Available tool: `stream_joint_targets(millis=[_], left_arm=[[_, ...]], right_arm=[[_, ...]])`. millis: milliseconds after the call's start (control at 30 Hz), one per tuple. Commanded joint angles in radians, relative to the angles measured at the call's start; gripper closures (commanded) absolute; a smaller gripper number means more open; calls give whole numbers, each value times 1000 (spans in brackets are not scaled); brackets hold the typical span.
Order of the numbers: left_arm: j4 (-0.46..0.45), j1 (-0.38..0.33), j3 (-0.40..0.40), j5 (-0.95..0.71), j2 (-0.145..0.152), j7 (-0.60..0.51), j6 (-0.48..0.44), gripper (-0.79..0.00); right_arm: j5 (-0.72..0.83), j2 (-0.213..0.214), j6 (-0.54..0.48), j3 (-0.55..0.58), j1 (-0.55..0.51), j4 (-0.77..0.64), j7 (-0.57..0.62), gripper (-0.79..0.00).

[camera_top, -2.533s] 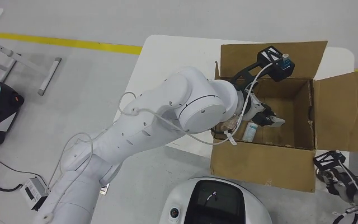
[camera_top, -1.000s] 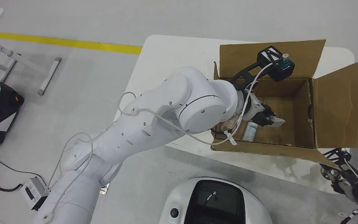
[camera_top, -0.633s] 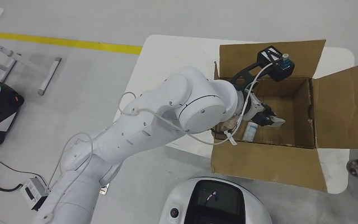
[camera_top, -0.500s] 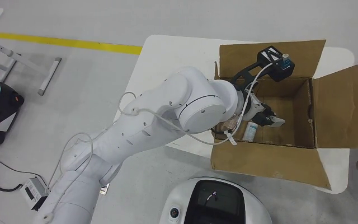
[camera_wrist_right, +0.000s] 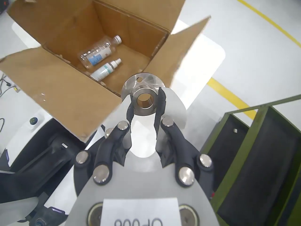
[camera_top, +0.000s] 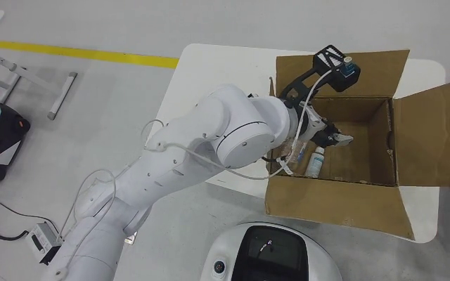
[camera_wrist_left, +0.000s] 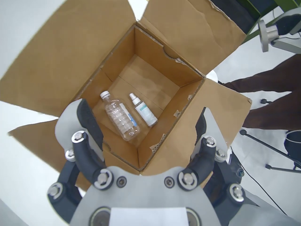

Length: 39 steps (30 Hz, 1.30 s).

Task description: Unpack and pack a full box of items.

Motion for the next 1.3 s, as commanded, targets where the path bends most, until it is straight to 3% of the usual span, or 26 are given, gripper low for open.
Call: stream_joint_targets(millis=[0,333,467,667,933,1267], left_arm=[[-25,11,-30,50,8,-7,7,-785],[-121,104,-187,252,48,-73,46,-785],[-152,140,-238,310,60,-108,44,-785],[-152,140,-238,310,60,-108,44,-785],[-152,140,-238,310,60,-108,44,-785],[-152,140,-238,310,60,-108,44,-785]], right_arm=[[18,5,-4,-18,14,0,-3,0],[-21,26,42,-193,94,0,-74,0],[-129,30,97,-337,143,23,-102,0],[-323,23,187,-629,298,129,-105,0],[-529,-31,340,-1012,569,349,-56,0],[-650,-122,495,-1293,824,607,115,0]])
